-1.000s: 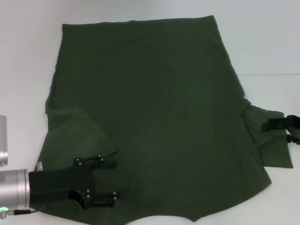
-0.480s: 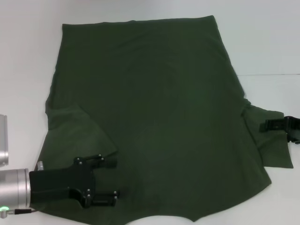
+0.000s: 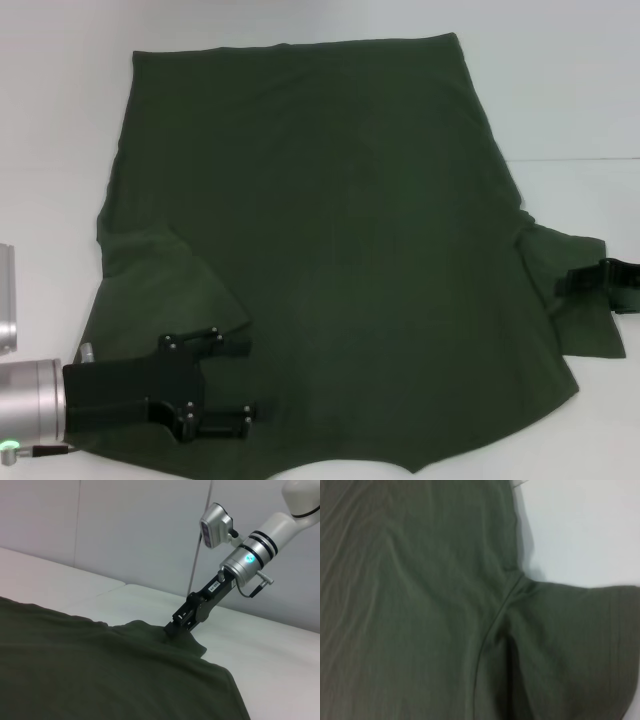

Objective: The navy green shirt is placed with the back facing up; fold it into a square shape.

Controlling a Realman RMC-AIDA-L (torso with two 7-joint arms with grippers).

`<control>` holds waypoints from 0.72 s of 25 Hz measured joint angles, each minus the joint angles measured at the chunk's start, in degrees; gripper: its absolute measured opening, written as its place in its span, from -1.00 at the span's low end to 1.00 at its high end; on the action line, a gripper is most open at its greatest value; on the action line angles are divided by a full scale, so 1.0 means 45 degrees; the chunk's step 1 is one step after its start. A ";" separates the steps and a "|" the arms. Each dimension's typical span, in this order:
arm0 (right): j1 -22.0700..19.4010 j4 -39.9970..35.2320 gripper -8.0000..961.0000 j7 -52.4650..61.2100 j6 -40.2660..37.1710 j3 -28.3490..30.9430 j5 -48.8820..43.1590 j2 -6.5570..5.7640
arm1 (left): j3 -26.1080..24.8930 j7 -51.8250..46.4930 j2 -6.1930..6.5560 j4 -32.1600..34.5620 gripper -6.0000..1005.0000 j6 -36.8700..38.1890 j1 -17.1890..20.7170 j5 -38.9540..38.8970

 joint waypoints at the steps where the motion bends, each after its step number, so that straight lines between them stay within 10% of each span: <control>1: -0.0014 0.0001 0.54 0.0004 0.0005 0.0000 0.0002 0.0000 | 0.0000 0.0002 -0.0005 -0.0001 0.74 0.0001 0.0000 -0.0006; 8: -0.0050 0.0006 -0.08 0.0023 0.0009 0.0074 -0.0002 -0.0025 | 0.0023 0.0019 -0.0047 -0.0024 0.74 0.0027 0.0000 -0.0012; 18: -0.0057 -0.0064 -0.33 -0.0029 0.0029 -0.0038 -0.0187 0.0028 | -0.0018 0.0019 -0.0049 -0.0040 0.74 0.0019 -0.0008 -0.0025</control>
